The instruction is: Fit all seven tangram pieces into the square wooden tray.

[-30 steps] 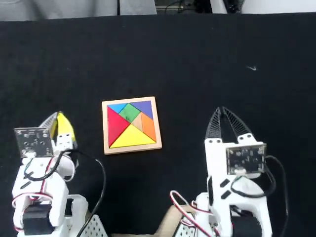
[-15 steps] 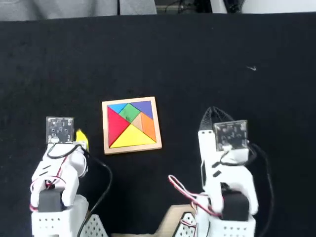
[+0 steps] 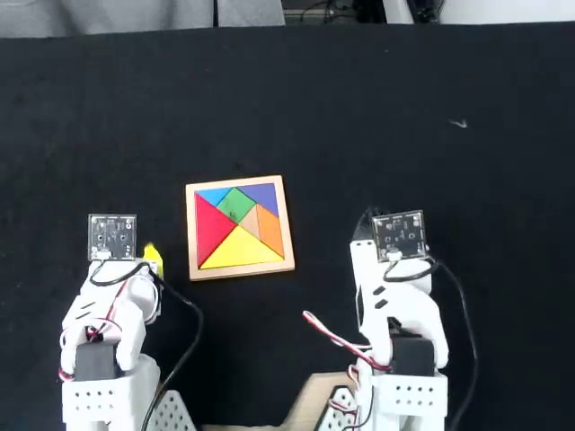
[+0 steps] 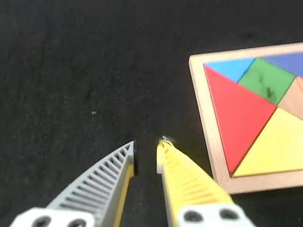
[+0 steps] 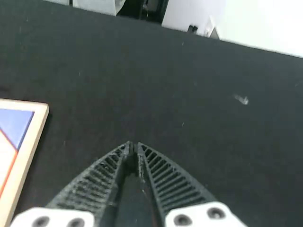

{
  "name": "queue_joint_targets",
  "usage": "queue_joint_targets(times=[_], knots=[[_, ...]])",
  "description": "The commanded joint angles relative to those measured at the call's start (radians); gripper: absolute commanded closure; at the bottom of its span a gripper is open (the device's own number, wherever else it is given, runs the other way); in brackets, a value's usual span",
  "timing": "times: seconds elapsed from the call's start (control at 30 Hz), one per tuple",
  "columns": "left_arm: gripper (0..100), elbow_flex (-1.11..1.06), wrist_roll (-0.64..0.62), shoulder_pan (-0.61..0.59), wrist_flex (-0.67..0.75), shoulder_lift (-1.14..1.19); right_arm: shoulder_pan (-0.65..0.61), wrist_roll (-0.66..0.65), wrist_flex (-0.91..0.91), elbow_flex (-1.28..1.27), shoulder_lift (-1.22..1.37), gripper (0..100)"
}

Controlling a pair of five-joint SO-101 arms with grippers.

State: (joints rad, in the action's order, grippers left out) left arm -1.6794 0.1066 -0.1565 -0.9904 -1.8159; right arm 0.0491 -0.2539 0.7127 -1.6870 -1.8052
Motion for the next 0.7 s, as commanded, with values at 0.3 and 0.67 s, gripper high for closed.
queue_joint_targets(times=[0.3,0.67], knots=[[90,-0.019,0.006,-0.005,-0.272,-0.008,0.006,0.058,0.393,0.002,-0.088,98.7],[91,-0.019,0.005,-0.007,-0.284,-0.008,-0.078,0.259,0.592,0.002,-0.087,98.7]])
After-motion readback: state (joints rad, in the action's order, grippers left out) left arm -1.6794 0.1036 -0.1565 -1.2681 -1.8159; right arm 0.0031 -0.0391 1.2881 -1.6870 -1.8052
